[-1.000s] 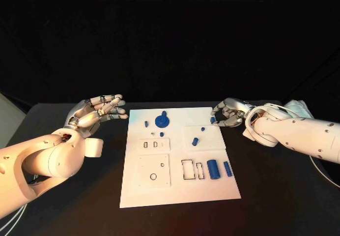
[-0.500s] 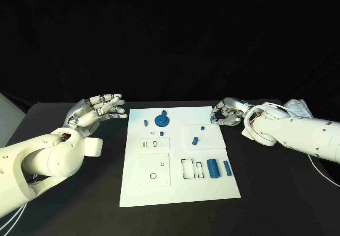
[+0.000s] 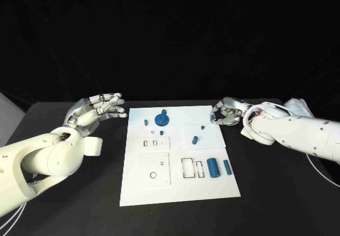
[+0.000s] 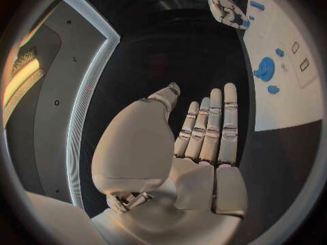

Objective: Assemble the parts on the task board

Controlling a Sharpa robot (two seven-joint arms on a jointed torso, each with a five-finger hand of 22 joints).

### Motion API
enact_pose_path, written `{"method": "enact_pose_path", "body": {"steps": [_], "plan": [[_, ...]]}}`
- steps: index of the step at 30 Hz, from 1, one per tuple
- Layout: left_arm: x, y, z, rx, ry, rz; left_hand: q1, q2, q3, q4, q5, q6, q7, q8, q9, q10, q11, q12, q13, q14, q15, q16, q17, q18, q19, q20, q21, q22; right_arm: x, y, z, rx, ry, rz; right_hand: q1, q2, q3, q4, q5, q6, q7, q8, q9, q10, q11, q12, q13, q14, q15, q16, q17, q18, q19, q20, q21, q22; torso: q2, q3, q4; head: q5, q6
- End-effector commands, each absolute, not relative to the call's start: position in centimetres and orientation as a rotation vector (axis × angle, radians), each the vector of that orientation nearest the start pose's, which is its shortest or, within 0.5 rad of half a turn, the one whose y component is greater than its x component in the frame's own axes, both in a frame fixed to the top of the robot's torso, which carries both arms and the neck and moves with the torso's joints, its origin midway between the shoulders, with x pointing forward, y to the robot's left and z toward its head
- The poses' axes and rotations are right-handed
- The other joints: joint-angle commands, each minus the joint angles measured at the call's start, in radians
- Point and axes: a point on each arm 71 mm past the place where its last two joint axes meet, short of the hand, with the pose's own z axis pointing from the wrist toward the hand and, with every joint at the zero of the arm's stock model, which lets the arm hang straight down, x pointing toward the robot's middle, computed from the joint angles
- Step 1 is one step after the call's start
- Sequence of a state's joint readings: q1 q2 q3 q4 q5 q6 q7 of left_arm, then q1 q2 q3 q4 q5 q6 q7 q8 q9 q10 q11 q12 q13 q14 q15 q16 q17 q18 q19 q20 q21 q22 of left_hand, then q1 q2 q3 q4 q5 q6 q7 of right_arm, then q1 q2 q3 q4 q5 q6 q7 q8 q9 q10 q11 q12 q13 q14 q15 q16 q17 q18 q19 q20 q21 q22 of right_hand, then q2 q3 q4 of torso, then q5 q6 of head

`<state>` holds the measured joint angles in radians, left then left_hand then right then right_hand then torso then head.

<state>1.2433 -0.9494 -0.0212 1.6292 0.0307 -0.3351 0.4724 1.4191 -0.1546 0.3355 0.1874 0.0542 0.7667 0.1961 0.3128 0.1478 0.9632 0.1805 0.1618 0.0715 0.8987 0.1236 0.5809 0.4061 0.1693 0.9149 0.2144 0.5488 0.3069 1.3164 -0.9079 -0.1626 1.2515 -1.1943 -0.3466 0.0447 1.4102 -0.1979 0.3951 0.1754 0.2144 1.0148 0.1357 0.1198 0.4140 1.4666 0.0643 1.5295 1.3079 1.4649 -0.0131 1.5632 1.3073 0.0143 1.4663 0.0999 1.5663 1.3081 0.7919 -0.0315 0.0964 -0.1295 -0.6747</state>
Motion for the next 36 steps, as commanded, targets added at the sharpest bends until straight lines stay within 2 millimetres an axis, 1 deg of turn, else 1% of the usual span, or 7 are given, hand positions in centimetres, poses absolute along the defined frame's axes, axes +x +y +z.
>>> {"method": "enact_pose_path", "body": {"steps": [1,7,16,20,25,30,36], "plan": [[47.8,23.2,-13.7,-1.066,1.279,-1.622,-0.003,0.004,-0.001,-0.005,-0.004,-0.006,0.043,0.004,0.001,-0.007,0.001,0.004,-0.001,-0.007,0.001,0.004,0.001,0.009,-0.008,0.000,0.005,0.001,53.0,-32.5,-17.8,0.090,1.663,0.487,-0.008,-0.005,0.006,-0.002,-0.007,-0.001,0.002,0.001,0.000,0.074,-0.007,-0.001,0.230,0.102,-0.008,0.001,0.245,-0.014,0.103,-0.010,0.003,0.261,0.000,-0.0001,-0.0011,0.001,0.000],[47.8,23.2,-13.7,-1.067,1.280,-1.622,-0.003,0.004,-0.001,-0.005,-0.004,-0.006,0.043,0.004,0.001,-0.007,0.001,0.004,-0.001,-0.007,0.001,0.004,0.001,0.009,-0.008,0.000,0.005,0.001,53.0,-32.5,-17.8,0.091,1.659,0.486,-0.009,-0.006,0.006,-0.002,-0.007,-0.002,0.002,0.001,0.000,0.074,-0.007,-0.001,0.230,0.102,-0.007,0.002,0.246,-0.014,0.104,-0.010,0.004,0.262,0.000,0.0004,-0.0011,0.000,-0.002],[47.8,23.2,-13.7,-1.067,1.279,-1.622,-0.003,0.004,-0.001,-0.005,-0.004,-0.006,0.043,0.004,0.001,-0.008,0.002,0.004,-0.001,-0.008,0.001,0.004,0.001,0.009,-0.009,0.000,0.006,0.001,52.8,-32.2,-17.4,0.112,1.593,0.506,-0.019,0.021,0.039,-0.006,-0.004,0.040,-0.011,0.030,0.014,0.084,-0.018,0.012,0.240,0.103,-0.011,0.003,0.251,-0.014,0.105,-0.012,0.005,0.263,-0.002,-0.0003,-0.0008,0.001,-0.004],[47.9,23.2,-13.7,-1.067,1.279,-1.622,-0.003,0.004,-0.001,-0.005,-0.004,-0.006,0.043,0.004,0.001,-0.008,0.002,0.004,-0.001,-0.008,0.001,0.004,0.001,0.009,-0.009,0.000,0.006,0.001,52.6,-31.9,-17.1,0.139,1.562,0.514,-0.023,0.025,0.044,-0.007,-0.003,0.046,-0.015,0.036,0.017,0.085,-0.022,0.014,0.242,0.103,-0.013,0.004,0.252,-0.014,0.105,-0.014,0.005,0.263,-0.002,0.0005,-0.0021,0.002,-0.004],[47.9,23.2,-13.7,-1.066,1.279,-1.623,-0.003,0.004,-0.001,-0.005,-0.004,-0.006,0.043,0.004,0.001,-0.008,0.002,0.004,-0.001,-0.008,0.001,0.004,0.001,0.009,-0.009,0.000,0.006,0.001,52.2,-31.4,-16.4,0.186,1.528,0.507,-0.027,0.029,0.048,-0.009,-0.004,0.051,-0.019,0.043,0.021,0.085,-0.025,0.014,0.241,0.103,-0.014,0.003,0.251,-0.014,0.105,-0.015,0.005,0.263,-0.003,-0.0011,-0.0026,0.001,-0.003],[47.9,23.1,-13.7,-1.066,1.280,-1.624,-0.005,0.005,-0.001,-0.004,-0.004,-0.007,0.043,0.004,0.001,-0.008,0.002,0.004,-0.001,-0.008,0.001,0.005,0.001,0.009,-0.010,0.000,0.007,0.002,51.6,-30.0,-15.1,0.241,1.492,0.502,-0.026,0.036,0.058,-0.015,0.000,0.050,-0.021,0.046,0.024,0.079,-0.028,0.005,0.235,0.103,-0.015,0.004,0.252,-0.014,0.105,-0.017,0.005,0.263,-0.003,-0.0011,-0.0022,0.002,-0.003],[47.9,23.0,-13.8,-1.066,1.281,-1.625,-0.005,0.005,-0.001,-0.004,-0.004,-0.007,0.043,0.005,0.001,-0.008,0.002,0.004,-0.001,-0.009,0.001,0.006,0.001,0.009,-0.010,0.000,0.007,0.003,50.5,-26.7,-14.4,0.257,1.498,0.539,-0.026,0.036,0.058,-0.015,0.000,0.050,-0.021,0.047,0.024,0.078,-0.028,0.003,0.233,0.103,-0.015,0.004,0.252,-0.014,0.105,-0.017,0.005,0.263,-0.005,-0.0019,-0.0010,0.006,-0.003]]}}
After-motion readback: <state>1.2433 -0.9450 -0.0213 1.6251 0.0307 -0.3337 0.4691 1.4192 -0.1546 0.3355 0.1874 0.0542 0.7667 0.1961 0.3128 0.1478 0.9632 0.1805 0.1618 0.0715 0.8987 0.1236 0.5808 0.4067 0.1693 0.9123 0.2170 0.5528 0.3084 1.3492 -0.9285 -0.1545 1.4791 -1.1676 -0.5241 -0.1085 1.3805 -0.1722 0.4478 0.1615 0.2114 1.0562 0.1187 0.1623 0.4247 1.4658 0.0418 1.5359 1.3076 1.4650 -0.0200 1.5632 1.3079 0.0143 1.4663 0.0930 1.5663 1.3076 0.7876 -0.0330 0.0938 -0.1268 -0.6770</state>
